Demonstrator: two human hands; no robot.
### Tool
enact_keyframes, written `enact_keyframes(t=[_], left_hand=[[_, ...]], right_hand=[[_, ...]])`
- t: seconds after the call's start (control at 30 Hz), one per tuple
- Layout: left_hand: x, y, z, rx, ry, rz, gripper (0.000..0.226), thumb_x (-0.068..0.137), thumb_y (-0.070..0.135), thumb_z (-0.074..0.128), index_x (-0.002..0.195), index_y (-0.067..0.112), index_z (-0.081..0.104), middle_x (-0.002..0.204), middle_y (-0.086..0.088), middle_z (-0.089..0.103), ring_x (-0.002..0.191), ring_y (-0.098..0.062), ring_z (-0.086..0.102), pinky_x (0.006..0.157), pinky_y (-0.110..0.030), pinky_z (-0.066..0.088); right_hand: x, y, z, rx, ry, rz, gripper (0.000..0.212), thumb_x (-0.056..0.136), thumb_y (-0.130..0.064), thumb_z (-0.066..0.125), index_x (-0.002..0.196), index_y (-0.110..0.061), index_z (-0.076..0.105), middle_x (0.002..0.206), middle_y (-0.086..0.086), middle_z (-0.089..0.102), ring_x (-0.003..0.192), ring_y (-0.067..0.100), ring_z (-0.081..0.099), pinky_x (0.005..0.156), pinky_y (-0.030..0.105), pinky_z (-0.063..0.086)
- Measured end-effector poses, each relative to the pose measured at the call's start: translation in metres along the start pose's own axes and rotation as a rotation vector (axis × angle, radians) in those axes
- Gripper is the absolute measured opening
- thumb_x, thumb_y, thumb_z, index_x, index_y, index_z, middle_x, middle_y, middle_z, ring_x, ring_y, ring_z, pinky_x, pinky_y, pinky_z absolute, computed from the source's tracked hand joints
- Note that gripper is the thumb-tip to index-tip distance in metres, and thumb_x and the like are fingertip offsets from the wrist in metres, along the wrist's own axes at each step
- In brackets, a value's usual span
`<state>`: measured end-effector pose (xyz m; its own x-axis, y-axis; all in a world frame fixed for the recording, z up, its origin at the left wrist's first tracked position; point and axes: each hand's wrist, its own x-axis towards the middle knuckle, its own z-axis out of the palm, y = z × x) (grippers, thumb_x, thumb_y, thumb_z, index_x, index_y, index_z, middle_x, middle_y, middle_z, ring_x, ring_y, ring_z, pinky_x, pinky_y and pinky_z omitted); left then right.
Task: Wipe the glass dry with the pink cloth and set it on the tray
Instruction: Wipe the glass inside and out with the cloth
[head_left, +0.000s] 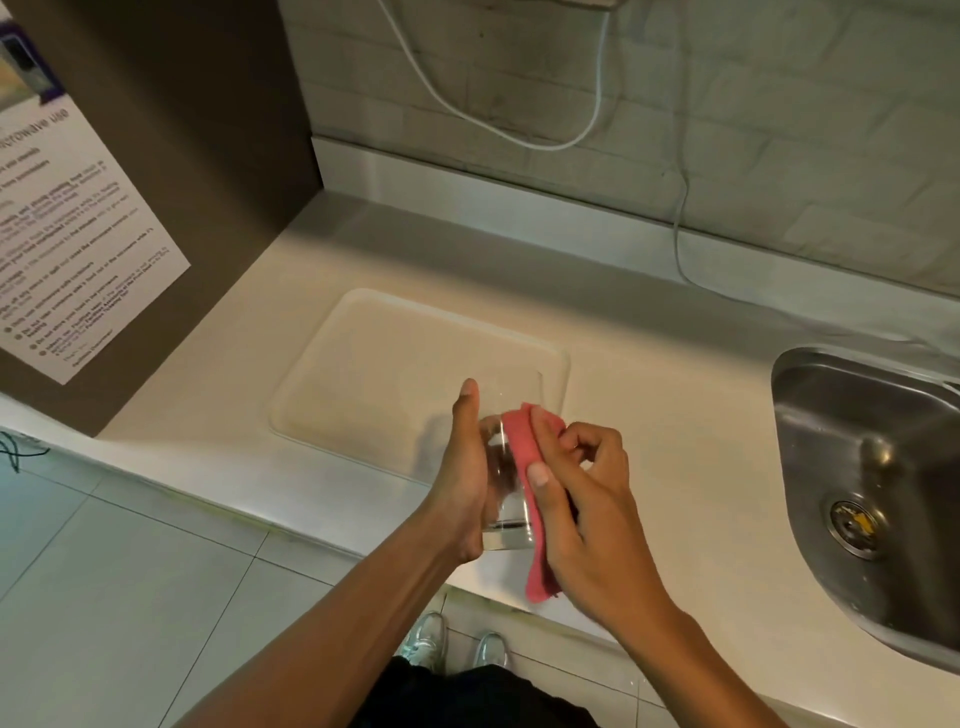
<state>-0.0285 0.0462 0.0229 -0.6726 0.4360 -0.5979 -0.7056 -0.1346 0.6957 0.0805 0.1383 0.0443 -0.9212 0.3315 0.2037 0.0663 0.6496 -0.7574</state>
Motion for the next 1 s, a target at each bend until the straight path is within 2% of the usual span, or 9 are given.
enact_keyframes(t=[0.13,0.27,0.33,0.47,0.6,0.67,0.73,0.83,1.0], left_hand=[[-0.004,-0.007,0.007,-0.011,-0.004,-0.024,0.083,0.100,0.078,0.030,0.107,0.015,0.084,0.115,-0.026,0.080,0.117,-0.040,0.074,0.104,-0.054,0.058],[0.001,0.008,0.002,-0.035,-0.049,-0.043,0.099,0.095,0.086,0.023,0.101,0.010,0.087,0.108,-0.024,0.083,0.100,-0.032,0.082,0.074,-0.036,0.066],[0.003,0.009,-0.001,-0.033,-0.045,-0.050,0.101,0.093,0.088,0.024,0.106,0.007,0.084,0.107,-0.024,0.082,0.099,-0.033,0.081,0.076,-0.038,0.064],[-0.001,-0.002,0.008,-0.056,-0.050,-0.064,0.090,0.100,0.079,0.027,0.097,0.015,0.089,0.101,-0.019,0.085,0.090,-0.028,0.084,0.066,-0.035,0.066],[0.005,0.003,0.000,-0.006,-0.021,-0.033,0.096,0.094,0.086,0.024,0.107,0.010,0.082,0.103,-0.018,0.085,0.097,-0.030,0.082,0.081,-0.041,0.063],[0.007,0.005,-0.007,0.057,0.000,-0.030,0.095,0.092,0.088,0.024,0.109,0.009,0.074,0.092,-0.016,0.085,0.087,-0.028,0.083,0.078,-0.040,0.062],[0.004,0.001,-0.006,0.075,-0.016,-0.055,0.097,0.094,0.086,0.026,0.114,0.007,0.077,0.096,-0.021,0.084,0.091,-0.031,0.083,0.070,-0.037,0.064],[-0.001,-0.006,0.001,0.014,-0.070,-0.093,0.091,0.096,0.083,0.027,0.096,0.015,0.088,0.100,-0.021,0.084,0.090,-0.030,0.083,0.065,-0.035,0.066],[0.007,0.003,-0.013,0.081,-0.026,-0.037,0.094,0.093,0.088,0.022,0.103,0.016,0.082,0.092,-0.012,0.086,0.082,-0.021,0.084,0.060,-0.030,0.064]], right_hand=[[0.033,0.000,-0.002,0.058,0.036,0.164,0.044,0.105,-0.043,0.039,0.147,-0.054,0.032,0.112,-0.019,0.036,0.112,0.005,0.046,0.088,0.009,0.039],[0.009,-0.011,0.004,-0.100,-0.005,-0.065,0.045,0.104,-0.043,0.042,0.149,-0.047,0.039,0.119,-0.020,0.029,0.124,-0.004,0.029,0.098,-0.001,0.024],[-0.001,-0.006,0.002,-0.080,-0.022,-0.078,0.046,0.103,-0.045,0.042,0.149,-0.044,0.040,0.121,-0.016,0.032,0.123,-0.001,0.032,0.099,0.003,0.025],[0.030,0.003,-0.004,0.062,-0.024,0.197,0.046,0.106,-0.043,0.041,0.151,-0.044,0.036,0.116,-0.009,0.039,0.119,0.011,0.045,0.099,0.016,0.038],[0.005,-0.009,0.000,-0.081,-0.034,-0.019,0.046,0.105,-0.039,0.043,0.151,-0.041,0.039,0.119,-0.014,0.034,0.120,0.000,0.033,0.100,0.006,0.027],[-0.015,-0.004,-0.002,-0.081,-0.072,-0.069,0.047,0.104,-0.042,0.040,0.151,-0.044,0.037,0.119,-0.018,0.033,0.122,0.000,0.033,0.099,0.003,0.025],[-0.011,-0.001,-0.006,0.019,-0.076,0.040,0.045,0.105,-0.048,0.037,0.149,-0.050,0.034,0.120,-0.023,0.034,0.120,0.002,0.039,0.097,0.005,0.031],[0.012,-0.002,-0.003,0.074,-0.025,0.174,0.045,0.104,-0.045,0.038,0.148,-0.050,0.034,0.113,-0.018,0.035,0.117,0.009,0.043,0.097,0.012,0.036],[-0.022,-0.009,0.003,-0.057,-0.081,0.000,0.047,0.105,-0.044,0.037,0.152,-0.045,0.036,0.121,-0.018,0.032,0.124,0.002,0.031,0.100,0.004,0.027]])
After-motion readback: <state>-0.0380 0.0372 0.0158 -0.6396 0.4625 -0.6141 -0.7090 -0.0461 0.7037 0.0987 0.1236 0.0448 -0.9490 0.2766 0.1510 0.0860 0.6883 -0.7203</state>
